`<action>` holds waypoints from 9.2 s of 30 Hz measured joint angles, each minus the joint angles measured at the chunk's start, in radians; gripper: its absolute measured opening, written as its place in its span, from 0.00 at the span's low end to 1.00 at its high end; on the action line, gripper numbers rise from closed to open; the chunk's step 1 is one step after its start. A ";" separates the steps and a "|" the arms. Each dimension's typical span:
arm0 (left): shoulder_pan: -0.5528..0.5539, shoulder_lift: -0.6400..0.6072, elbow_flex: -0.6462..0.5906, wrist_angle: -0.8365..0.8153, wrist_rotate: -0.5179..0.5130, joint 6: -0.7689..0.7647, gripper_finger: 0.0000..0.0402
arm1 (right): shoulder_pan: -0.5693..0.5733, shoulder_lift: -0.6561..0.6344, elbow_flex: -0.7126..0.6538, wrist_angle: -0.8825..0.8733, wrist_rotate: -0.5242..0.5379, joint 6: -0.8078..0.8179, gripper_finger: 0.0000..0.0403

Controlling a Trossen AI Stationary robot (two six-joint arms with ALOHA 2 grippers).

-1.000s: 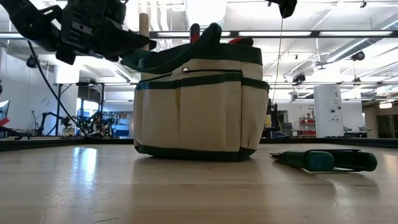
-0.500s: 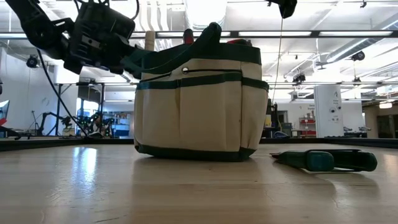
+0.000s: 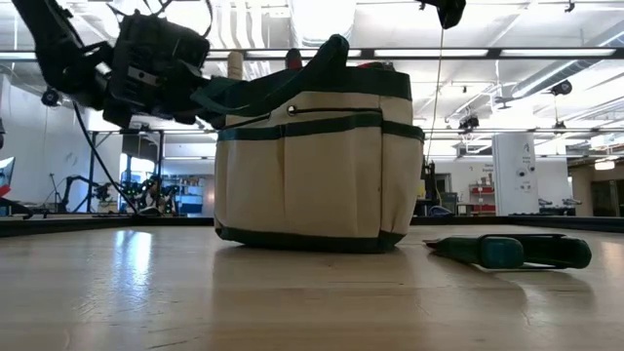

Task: Pick & Place Garden tools in Gardening bag
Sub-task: Put the brown trowel into the white gardening bag, then put the green shear scissors into the white gardening bag

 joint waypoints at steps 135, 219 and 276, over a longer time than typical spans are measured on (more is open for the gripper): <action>-0.010 -0.659 0.089 -0.946 -0.198 -0.039 0.46 | 0.437 0.333 0.100 -0.259 -0.008 0.842 0.44; -0.010 -0.646 0.089 -0.946 -0.198 -0.039 0.46 | 0.292 0.929 0.456 -0.933 -0.110 1.570 0.42; -0.010 -0.646 0.088 -0.950 -0.198 -0.039 0.46 | 0.610 0.694 0.390 -1.185 0.343 1.528 0.05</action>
